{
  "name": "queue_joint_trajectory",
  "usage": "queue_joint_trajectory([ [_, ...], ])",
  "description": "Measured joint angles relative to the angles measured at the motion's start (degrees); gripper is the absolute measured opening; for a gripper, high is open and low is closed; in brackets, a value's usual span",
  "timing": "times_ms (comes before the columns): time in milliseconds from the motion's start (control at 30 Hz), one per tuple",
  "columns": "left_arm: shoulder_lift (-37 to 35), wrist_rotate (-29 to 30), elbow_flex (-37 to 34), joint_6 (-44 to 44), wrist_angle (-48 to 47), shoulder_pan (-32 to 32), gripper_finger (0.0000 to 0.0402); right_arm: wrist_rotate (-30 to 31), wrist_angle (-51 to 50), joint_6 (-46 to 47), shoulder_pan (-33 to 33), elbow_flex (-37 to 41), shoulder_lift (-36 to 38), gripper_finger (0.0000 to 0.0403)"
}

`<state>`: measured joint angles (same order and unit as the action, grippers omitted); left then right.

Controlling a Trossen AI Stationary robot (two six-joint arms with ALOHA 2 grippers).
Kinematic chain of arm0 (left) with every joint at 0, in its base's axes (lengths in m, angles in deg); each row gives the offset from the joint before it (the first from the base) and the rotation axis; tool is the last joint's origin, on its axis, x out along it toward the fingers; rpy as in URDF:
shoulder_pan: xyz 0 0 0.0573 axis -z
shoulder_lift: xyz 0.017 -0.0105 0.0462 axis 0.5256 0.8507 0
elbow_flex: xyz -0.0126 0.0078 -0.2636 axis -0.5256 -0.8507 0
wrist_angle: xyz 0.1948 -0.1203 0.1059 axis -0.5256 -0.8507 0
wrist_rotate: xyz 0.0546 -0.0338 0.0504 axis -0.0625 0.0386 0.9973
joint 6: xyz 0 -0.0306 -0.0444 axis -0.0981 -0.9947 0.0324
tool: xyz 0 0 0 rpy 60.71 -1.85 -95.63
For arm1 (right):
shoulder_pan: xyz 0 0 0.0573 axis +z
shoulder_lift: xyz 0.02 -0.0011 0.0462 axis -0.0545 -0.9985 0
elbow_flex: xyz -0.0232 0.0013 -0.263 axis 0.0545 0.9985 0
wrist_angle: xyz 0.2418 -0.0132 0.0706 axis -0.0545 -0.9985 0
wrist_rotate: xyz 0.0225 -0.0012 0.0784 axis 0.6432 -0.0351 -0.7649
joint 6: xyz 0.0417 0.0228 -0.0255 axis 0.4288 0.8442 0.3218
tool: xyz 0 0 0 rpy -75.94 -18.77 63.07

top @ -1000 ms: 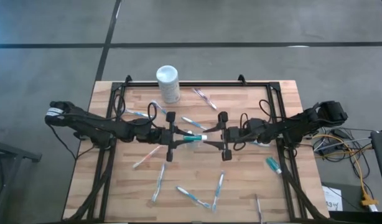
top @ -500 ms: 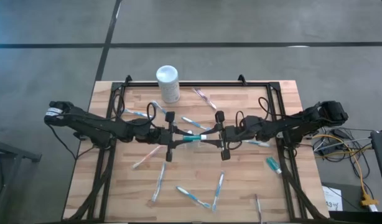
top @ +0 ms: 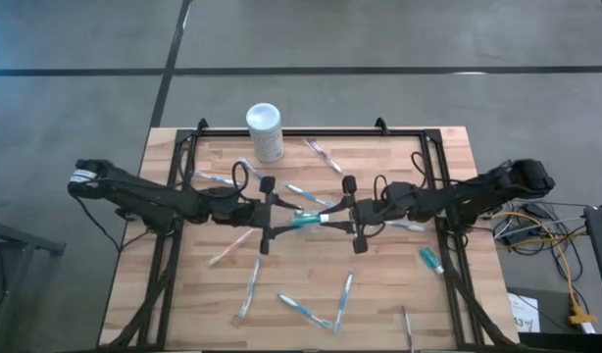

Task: Pick & Place toothbrushing station
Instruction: Put the blue mouthwash into the transparent organizer

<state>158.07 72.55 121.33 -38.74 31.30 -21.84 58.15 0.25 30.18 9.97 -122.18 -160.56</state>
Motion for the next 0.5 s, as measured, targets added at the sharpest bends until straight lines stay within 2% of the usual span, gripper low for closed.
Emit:
queue_joint_trajectory([
  [100, -2.8, 0.2, 0.0, -2.6, -4.8, 0.0, 0.0240, 0.1, -4.8, 0.3, 0.0, 0.0, 2.5, 0.0090],
  [233, -7.8, 0.3, 0.0, -9.5, -13.0, 0.0, 0.0265, 1.6, -14.2, 1.2, 0.0, -0.5, 7.0, 0.0090],
  [367, -12.8, 0.2, 0.0, -17.4, -23.4, 0.7, 0.0265, 6.7, -30.2, 2.2, 0.0, -3.3, 10.8, 0.0090],
  [500, -16.0, 0.4, 0.0, -22.7, -31.7, 2.9, 0.0242, 10.9, -47.6, 4.3, 0.0, -9.4, 12.7, 0.0090],
])
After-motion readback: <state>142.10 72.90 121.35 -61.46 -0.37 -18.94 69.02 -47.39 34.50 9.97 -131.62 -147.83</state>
